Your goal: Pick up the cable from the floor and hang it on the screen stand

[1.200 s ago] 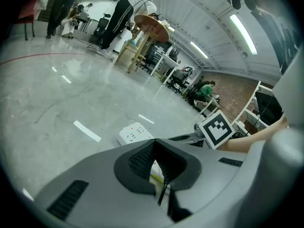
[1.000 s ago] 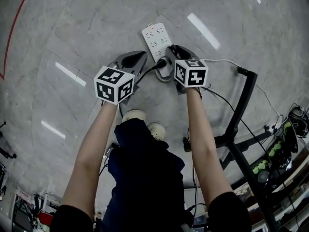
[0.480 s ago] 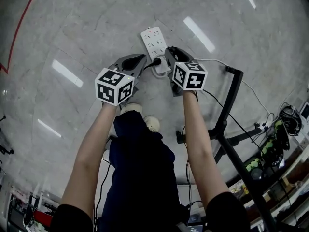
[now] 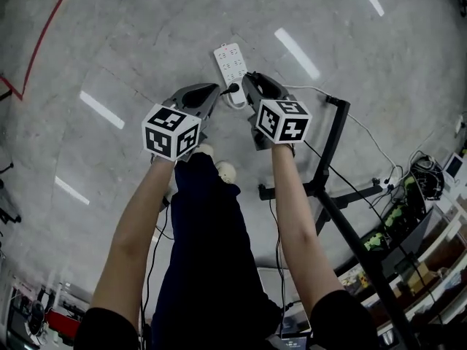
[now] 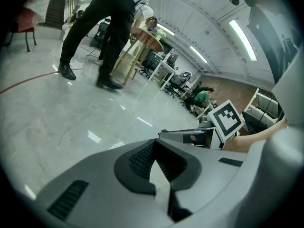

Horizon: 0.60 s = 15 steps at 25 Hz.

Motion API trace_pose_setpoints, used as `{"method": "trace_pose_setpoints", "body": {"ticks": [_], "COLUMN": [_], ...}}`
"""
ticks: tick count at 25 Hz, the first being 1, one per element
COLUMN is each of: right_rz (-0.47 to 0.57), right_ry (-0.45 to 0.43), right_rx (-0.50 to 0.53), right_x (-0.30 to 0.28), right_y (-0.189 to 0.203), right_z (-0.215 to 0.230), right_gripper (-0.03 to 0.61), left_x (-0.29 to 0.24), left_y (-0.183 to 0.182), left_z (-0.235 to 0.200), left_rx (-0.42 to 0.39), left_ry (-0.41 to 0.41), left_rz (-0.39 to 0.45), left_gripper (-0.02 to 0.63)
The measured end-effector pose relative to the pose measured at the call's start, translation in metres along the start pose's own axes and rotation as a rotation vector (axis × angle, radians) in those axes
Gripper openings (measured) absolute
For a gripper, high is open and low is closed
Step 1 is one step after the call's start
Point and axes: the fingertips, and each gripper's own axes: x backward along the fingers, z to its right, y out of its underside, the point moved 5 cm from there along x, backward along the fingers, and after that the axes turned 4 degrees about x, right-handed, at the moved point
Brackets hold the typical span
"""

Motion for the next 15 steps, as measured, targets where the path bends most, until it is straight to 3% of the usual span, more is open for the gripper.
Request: {"method": "trace_pose_setpoints", "body": {"ticks": [15], "right_rz": [0.019], "right_ry": [0.004], "right_rx": [0.041], "right_x": [0.095], "right_y": [-0.063], "right_z": [-0.062], "right_gripper": [0.155], "left_x": [0.063], "left_y": [-0.065], "left_z": [0.080], "left_rx": [-0.043], "left_ry": [0.022], "left_rz": [0.029], "left_gripper": [0.006]}}
